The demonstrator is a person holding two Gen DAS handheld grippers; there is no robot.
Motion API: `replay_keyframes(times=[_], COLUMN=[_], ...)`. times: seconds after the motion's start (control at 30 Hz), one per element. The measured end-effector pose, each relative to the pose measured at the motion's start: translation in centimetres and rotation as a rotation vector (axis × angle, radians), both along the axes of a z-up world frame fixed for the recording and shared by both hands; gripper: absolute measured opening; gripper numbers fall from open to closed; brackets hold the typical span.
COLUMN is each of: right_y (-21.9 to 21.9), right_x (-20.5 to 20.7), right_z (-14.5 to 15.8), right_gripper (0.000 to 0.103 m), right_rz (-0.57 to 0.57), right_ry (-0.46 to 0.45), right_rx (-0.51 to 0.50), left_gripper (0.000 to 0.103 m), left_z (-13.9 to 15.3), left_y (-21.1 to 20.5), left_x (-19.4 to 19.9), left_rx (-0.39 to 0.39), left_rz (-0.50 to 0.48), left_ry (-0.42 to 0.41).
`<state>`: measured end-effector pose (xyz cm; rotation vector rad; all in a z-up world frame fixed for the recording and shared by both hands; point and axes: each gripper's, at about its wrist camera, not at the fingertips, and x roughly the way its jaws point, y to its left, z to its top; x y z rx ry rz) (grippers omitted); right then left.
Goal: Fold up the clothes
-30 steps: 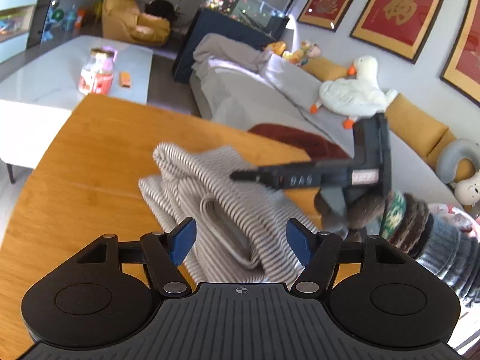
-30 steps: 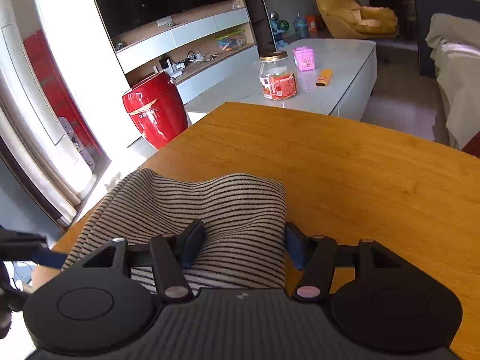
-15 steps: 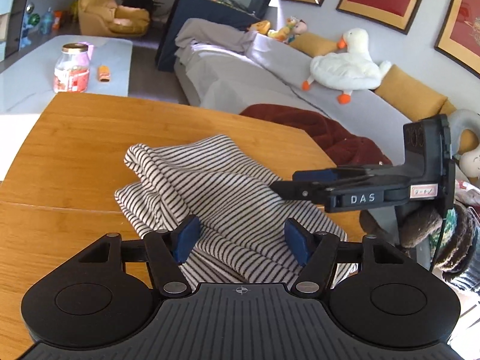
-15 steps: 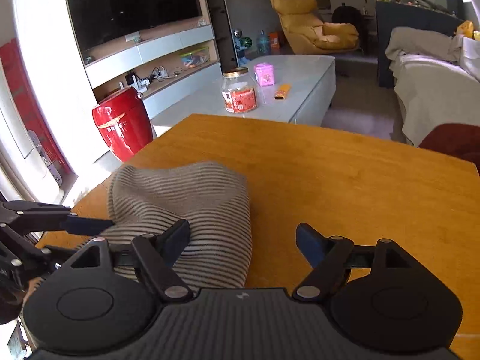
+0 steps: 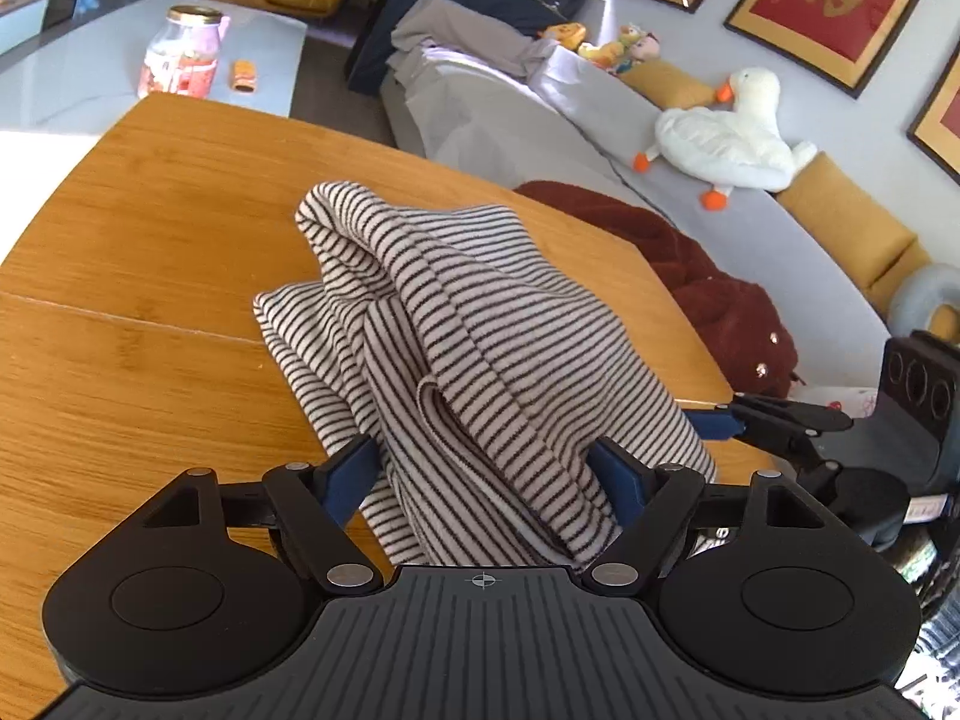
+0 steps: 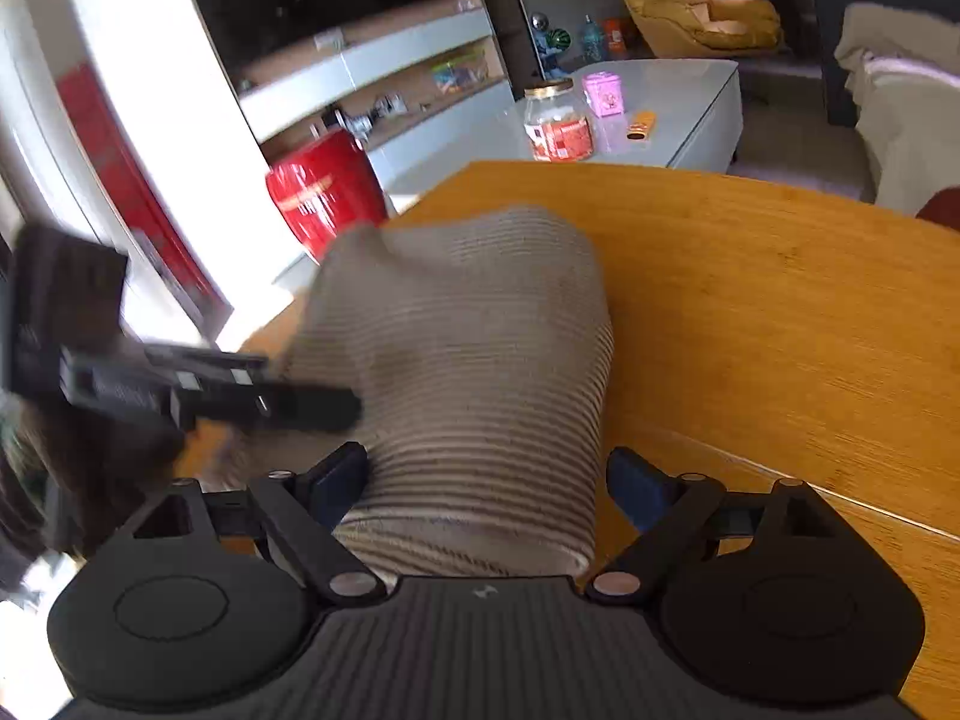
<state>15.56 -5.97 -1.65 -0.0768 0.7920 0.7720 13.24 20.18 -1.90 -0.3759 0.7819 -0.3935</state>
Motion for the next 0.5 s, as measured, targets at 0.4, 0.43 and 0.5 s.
replay_keyframes(times=[0.4,0.43,0.5], right_y=[1.2,0.8,-1.4], right_x=[-0.4,0.2,1.8], right_z=[1.1,1.4,1.5], right_gripper=[0.095,0.095,0.097], right_rz=[0.087,0.099,0.076], right_ry=[0.002,0.031,0.119], right_rx=[0.013,0.04,0.152], left_gripper=[0.095,0.095,0.095], left_z=[-0.1,-0.1,-0.1], left_y=[-0.2,-0.1,-0.2], left_x=[-0.5,-0.5,-0.6], left_rx=[0.004,0.004,0.01], left_rz=[0.131,0.131,0.127], left_ry=[0.107,0.106,0.105])
